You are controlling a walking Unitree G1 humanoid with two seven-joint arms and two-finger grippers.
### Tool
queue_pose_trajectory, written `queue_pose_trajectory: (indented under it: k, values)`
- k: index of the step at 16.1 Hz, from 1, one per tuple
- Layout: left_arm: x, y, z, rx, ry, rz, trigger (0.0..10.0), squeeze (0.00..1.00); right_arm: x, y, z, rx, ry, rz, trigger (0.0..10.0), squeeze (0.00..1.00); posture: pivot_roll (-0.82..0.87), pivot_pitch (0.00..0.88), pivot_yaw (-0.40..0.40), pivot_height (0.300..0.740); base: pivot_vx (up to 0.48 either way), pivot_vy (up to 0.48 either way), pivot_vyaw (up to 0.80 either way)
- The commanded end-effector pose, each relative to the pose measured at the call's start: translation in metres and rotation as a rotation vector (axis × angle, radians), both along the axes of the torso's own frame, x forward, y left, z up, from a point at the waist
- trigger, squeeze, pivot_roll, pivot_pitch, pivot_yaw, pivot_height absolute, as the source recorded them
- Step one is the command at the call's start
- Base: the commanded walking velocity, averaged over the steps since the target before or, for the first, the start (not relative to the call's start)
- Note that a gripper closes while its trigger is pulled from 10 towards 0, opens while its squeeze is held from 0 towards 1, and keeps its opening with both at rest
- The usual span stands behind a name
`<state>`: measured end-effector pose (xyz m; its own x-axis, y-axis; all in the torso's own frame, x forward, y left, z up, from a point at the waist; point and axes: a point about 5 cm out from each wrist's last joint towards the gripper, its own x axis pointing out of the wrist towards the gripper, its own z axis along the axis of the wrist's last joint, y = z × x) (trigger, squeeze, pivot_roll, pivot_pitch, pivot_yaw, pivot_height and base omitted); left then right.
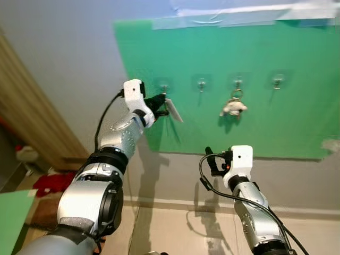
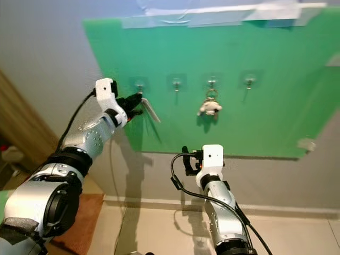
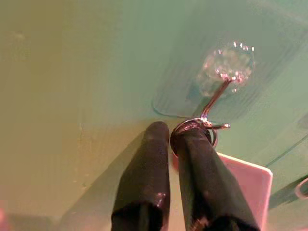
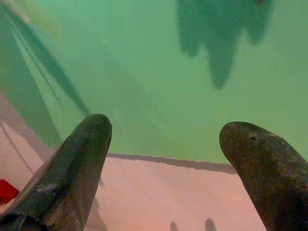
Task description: Hang keys on a hook
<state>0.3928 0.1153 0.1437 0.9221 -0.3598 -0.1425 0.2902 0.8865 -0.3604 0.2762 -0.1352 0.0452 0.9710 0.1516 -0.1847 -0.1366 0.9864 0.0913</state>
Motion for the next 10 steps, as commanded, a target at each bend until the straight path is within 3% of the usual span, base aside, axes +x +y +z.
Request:
queue_pose_trajectory:
  k: [1,2,3,8,10]
  values:
    - [-0.013,0.015,-0.036,0.165,0.129,0.035,10.0,1.00,0.000,0.004,0.000,-0.003,0.009,0.016,10.0,0.00,-0.08,0.000,0.173,0.740,0.000,0.000,0.00]
    - [-0.013,0.015,-0.037,0.196,0.117,0.030,10.0,1.00,0.000,0.004,0.000,-0.003,0.009,0.017,10.0,0.00,-0.08,0.000,0.173,0.740,0.000,0.000,0.00]
    - [-0.013,0.014,-0.035,0.308,0.044,0.019,10.0,1.00,0.001,0.004,0.001,-0.003,0.008,0.017,10.0,0.00,-0.08,0.000,0.169,0.740,0.000,0.000,0.00]
    - [-0.010,0.008,-0.015,0.433,-0.172,0.021,10.0,1.00,0.002,0.005,0.001,-0.007,0.007,0.030,10.0,0.00,-0.07,0.000,0.157,0.740,0.000,0.000,0.00]
    - [-0.009,0.011,-0.011,0.442,-0.210,0.043,10.0,1.00,0.002,0.006,0.000,-0.007,0.009,0.033,10.0,0.00,-0.06,0.000,0.154,0.740,0.000,0.000,0.00]
